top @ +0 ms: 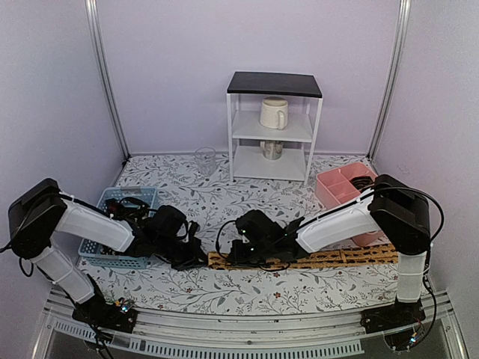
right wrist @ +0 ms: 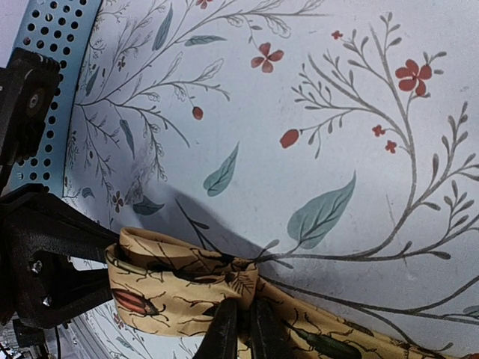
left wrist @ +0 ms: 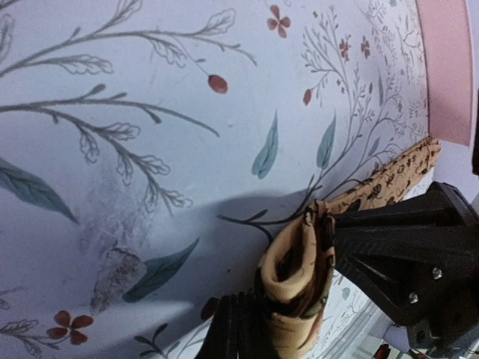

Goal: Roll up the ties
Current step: Roll the tie at the center of the board.

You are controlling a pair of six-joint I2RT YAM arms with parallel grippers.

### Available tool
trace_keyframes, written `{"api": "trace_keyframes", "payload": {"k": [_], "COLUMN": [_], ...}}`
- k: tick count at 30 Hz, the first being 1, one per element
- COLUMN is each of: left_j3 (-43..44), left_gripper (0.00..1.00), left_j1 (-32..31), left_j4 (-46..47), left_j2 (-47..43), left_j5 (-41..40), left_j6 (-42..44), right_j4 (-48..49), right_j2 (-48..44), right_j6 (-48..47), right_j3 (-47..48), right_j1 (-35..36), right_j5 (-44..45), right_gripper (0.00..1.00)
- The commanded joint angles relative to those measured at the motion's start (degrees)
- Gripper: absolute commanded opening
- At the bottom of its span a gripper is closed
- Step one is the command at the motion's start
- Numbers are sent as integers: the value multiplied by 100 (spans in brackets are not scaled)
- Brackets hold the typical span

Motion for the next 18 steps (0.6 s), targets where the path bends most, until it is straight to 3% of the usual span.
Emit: {"api": "trace_keyframes", "payload": {"k": [1,18], "left_j3": [-75,293], "left_gripper": [0,0], "left_j1": [-48,-55], "left_j4": [501,523], "left_j2": [-52,59], "left_j5": [254,327], "left_j6": [-133,-75], "right_j4": [-231,111], "right_j2": [-232,-516], "right_j6": [5,-96], "right_j3": [-217,-532], "right_j1": [-1,-51], "right_j5": [18,11], "right_gripper": [9,8]}}
